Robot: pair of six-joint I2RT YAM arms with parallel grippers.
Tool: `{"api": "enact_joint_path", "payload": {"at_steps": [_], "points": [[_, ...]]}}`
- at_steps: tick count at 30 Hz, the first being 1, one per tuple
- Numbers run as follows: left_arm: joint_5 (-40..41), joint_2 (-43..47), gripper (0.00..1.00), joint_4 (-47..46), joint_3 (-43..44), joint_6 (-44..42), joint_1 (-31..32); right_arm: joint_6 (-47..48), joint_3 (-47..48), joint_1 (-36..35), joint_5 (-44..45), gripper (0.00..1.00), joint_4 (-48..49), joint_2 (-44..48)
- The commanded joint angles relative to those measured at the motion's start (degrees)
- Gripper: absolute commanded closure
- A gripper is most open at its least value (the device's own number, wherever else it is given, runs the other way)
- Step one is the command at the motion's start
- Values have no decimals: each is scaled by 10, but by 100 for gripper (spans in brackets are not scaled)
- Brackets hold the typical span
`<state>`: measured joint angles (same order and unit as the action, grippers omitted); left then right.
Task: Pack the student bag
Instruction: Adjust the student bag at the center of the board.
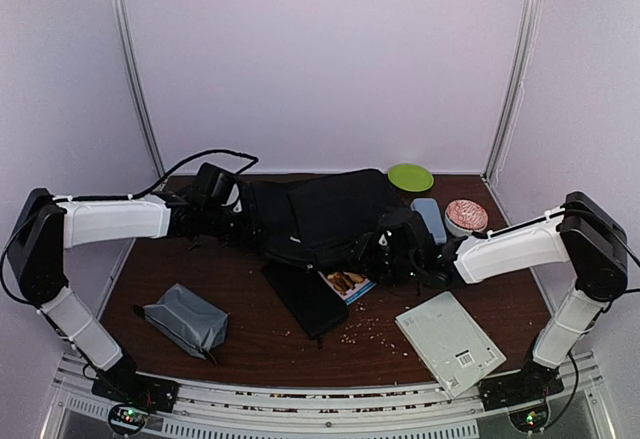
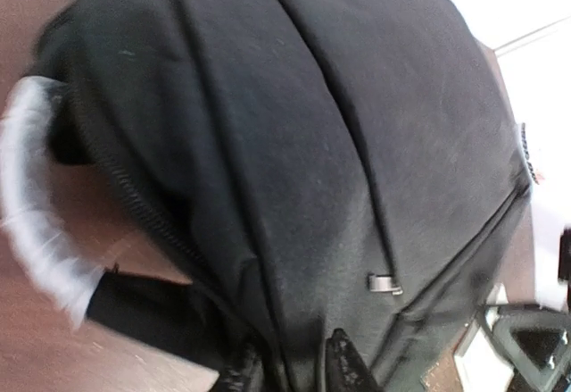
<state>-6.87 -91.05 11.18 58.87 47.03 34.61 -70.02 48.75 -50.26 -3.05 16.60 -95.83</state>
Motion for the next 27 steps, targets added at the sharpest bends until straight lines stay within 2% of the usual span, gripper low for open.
{"api": "enact_joint_path", "payload": {"at_steps": [1,2,5,6,8,11,15,19,24,25,27], "points": [[30,11,70,-14,39,-50,-10,22,24,-11,-29,47,-7,7],[37,16,62,-6,42,-58,-11,25,26,-11,-30,43,-13,10],[50,37,28,29,47,-80,-11,35,25,-10,-29,35,-23,22],[53,49,20,39,44,-87,-10,40,24,-10,-27,33,-28,27],[63,81,10,52,29,-98,-5,60,20,-10,-19,31,-41,41],[101,137,4,71,-8,-113,31,91,15,-10,-4,32,-64,61],[139,162,9,72,-42,-107,119,120,-5,-8,21,35,-77,84],[142,124,19,35,-51,-99,185,137,-22,-6,40,39,-91,97],[125,42,39,13,-21,-97,211,147,-32,-5,50,42,-99,110],[122,18,46,-5,-20,-97,211,151,-34,-5,53,43,-101,118],[125,0,50,-16,-19,-97,211,154,-38,-6,57,44,-102,123]]}}
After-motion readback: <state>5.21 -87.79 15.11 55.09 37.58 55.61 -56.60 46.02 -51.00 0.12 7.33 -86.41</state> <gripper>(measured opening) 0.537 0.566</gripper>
